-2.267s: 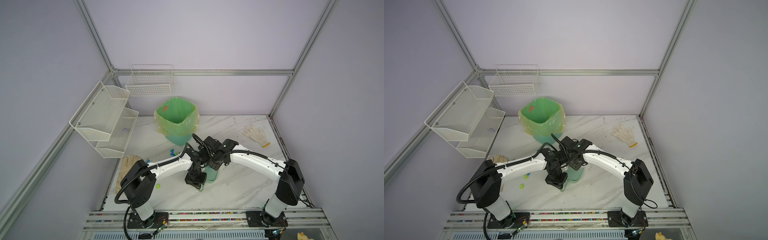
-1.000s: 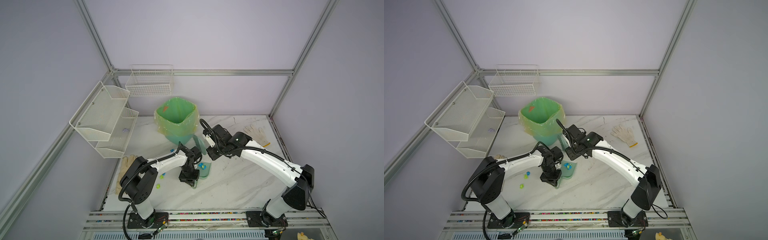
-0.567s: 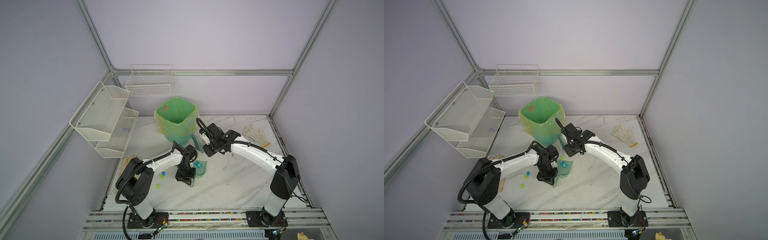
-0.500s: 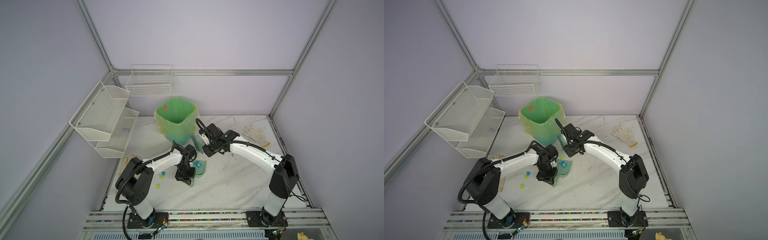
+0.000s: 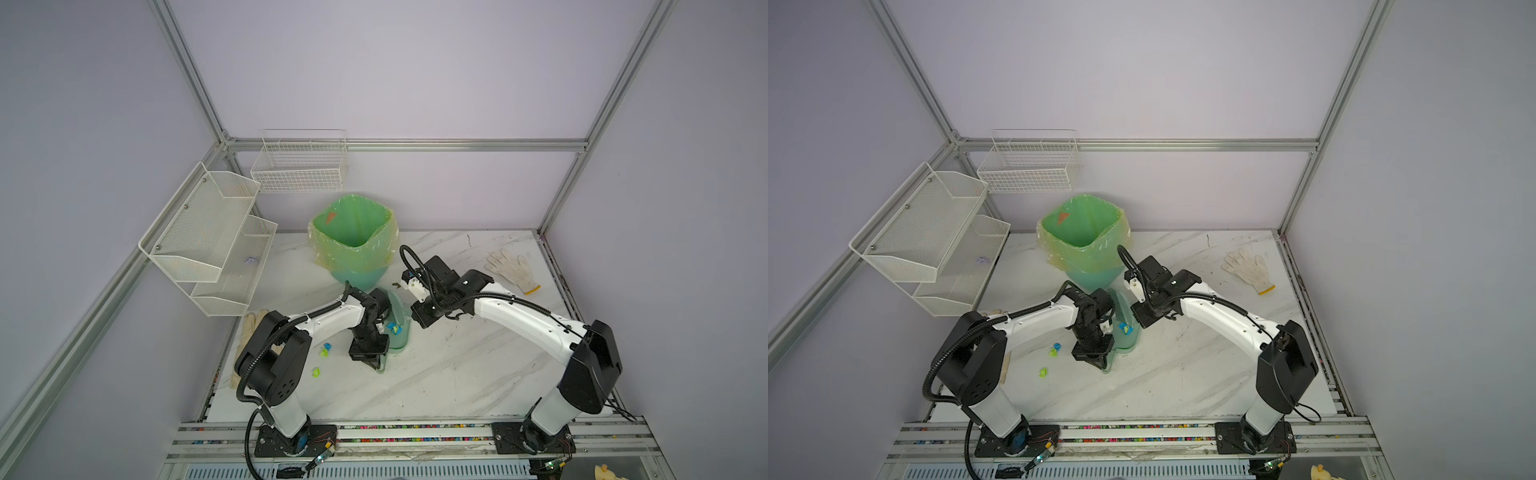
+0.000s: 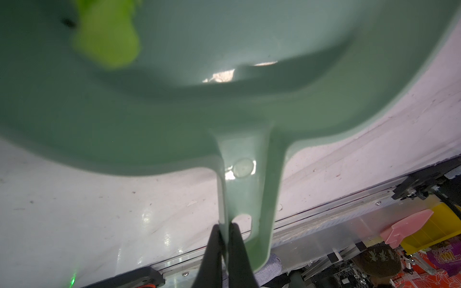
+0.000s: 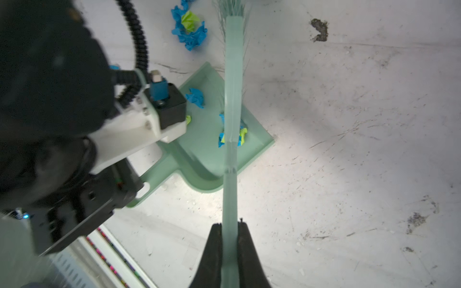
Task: Sweep away the paper scraps from the table
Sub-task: 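Brush more scraps into the dustpan with the right gripper, then lift away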
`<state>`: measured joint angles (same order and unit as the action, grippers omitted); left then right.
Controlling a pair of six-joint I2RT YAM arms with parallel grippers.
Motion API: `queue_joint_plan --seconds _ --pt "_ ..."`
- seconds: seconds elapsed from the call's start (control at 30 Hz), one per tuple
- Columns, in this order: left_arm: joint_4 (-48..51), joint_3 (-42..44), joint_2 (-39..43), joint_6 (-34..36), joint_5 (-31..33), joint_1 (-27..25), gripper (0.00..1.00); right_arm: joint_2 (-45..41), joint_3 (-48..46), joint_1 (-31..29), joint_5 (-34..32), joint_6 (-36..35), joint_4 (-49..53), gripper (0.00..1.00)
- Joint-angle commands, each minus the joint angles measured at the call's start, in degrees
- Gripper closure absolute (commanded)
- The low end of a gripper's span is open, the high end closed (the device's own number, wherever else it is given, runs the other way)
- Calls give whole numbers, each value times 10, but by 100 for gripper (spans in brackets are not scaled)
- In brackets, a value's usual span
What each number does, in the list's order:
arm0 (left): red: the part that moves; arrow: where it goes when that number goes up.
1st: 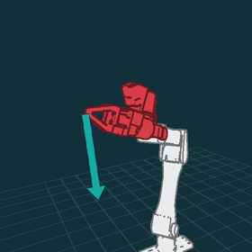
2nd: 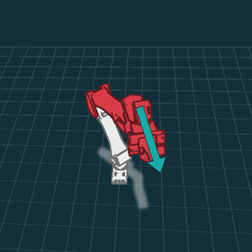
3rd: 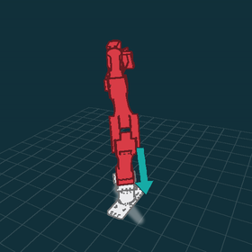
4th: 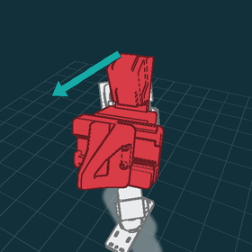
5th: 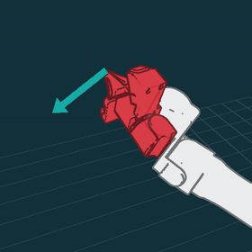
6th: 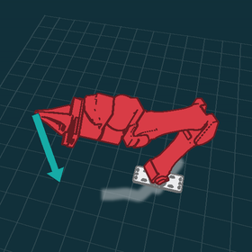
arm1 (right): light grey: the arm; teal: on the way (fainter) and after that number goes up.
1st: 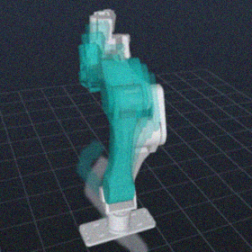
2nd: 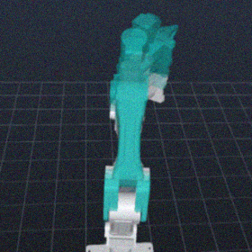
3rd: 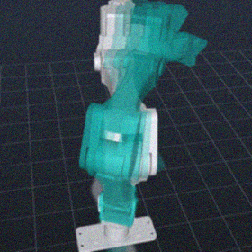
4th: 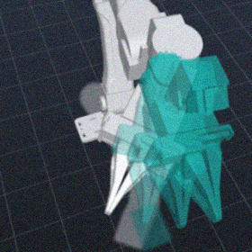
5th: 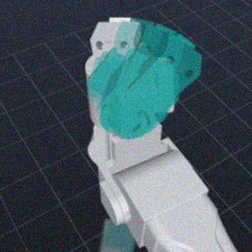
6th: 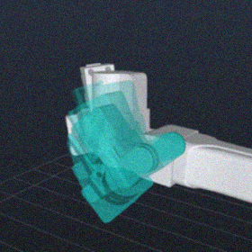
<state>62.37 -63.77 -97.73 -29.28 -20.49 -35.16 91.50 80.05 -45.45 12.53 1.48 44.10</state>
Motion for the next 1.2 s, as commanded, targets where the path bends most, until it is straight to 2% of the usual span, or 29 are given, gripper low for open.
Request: queue_joint_plan --seconds 0.0,0.1,0.17,0.37,0.47,0.73,0.9,1.17 --pt "9 -14 -3 14 0 4 100 -62 -31 -7 73 19 -26 100" --pt "10 -15 1 16 12 4 100 -95 -65 -7 44 58 -45 100" --pt "12 -13 7 17 21 4 100 -103 -62 -6 6 68 -44 100" --pt "18 -19 27 23 42 4 100 -110 -37 -4 -49 91 -59 100" --pt "24 -28 41 24 57 4 100 -101 -22 6 -108 150 -45 100" --pt "49 -58 62 24 94 -6 100 -81 -16 54 -99 202 -40 100" --pt "71 -85 62 23 127 -23 100 -80 -14 70 -95 208 -39 100" --pt "79 -114 67 18 118 -30 100 -99 -23 92 -96 210 -39 100"
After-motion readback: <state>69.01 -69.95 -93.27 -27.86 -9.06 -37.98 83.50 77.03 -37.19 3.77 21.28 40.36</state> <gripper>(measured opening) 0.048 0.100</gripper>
